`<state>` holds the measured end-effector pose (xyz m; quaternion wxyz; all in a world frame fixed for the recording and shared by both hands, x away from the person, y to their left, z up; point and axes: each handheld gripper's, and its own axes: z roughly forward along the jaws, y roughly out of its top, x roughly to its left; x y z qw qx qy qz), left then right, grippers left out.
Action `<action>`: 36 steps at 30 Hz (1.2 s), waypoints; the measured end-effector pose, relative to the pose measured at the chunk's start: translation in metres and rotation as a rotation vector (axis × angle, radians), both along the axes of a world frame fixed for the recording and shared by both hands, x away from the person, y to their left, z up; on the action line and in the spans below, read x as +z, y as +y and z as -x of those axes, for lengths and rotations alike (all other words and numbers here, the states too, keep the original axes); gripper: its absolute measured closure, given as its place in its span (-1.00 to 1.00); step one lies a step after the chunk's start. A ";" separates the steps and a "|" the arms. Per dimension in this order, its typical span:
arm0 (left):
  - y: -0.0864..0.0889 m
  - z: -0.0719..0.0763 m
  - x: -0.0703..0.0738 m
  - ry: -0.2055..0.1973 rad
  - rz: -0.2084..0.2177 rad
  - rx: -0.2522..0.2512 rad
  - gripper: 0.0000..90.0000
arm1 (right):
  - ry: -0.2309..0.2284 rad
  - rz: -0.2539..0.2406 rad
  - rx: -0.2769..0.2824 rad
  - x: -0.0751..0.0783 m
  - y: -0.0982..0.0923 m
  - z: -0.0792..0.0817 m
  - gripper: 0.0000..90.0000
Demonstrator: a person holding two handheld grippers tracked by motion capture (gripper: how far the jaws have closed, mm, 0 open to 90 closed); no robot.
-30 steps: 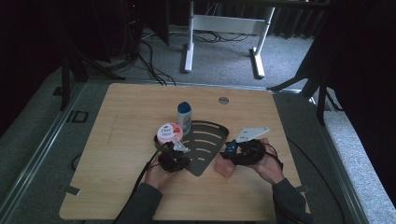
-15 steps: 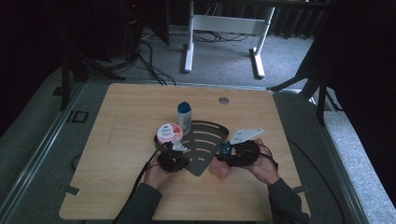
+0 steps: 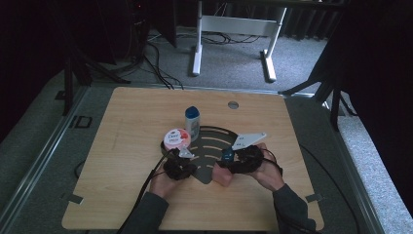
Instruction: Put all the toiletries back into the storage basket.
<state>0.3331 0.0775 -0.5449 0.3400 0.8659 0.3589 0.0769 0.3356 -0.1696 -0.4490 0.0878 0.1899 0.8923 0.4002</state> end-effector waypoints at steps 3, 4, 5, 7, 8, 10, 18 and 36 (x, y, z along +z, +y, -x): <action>0.000 0.000 0.000 0.000 -0.001 0.000 0.88 | 0.002 0.001 0.003 0.000 0.003 0.000 0.18; 0.001 0.000 0.000 0.001 -0.001 -0.001 0.88 | -0.001 0.000 0.007 0.001 0.004 -0.001 0.18; 0.001 0.000 0.000 0.002 0.001 0.000 0.88 | -0.001 -0.001 0.012 0.001 0.007 -0.001 0.18; 0.001 0.000 0.000 0.003 0.004 0.000 0.88 | -0.001 -0.003 0.014 0.002 0.008 -0.002 0.18; 0.001 0.000 0.000 0.003 0.005 0.000 0.88 | -0.001 -0.004 0.015 0.002 0.010 -0.002 0.18; 0.001 0.000 -0.001 0.002 0.008 0.000 0.89 | -0.002 -0.004 0.014 0.002 0.011 -0.003 0.18; 0.002 0.000 -0.001 0.004 0.015 0.003 0.89 | -0.001 -0.012 0.016 0.001 0.017 -0.008 0.18; 0.004 0.000 -0.002 0.006 0.025 0.000 0.90 | 0.001 -0.025 0.009 0.000 0.028 -0.020 0.18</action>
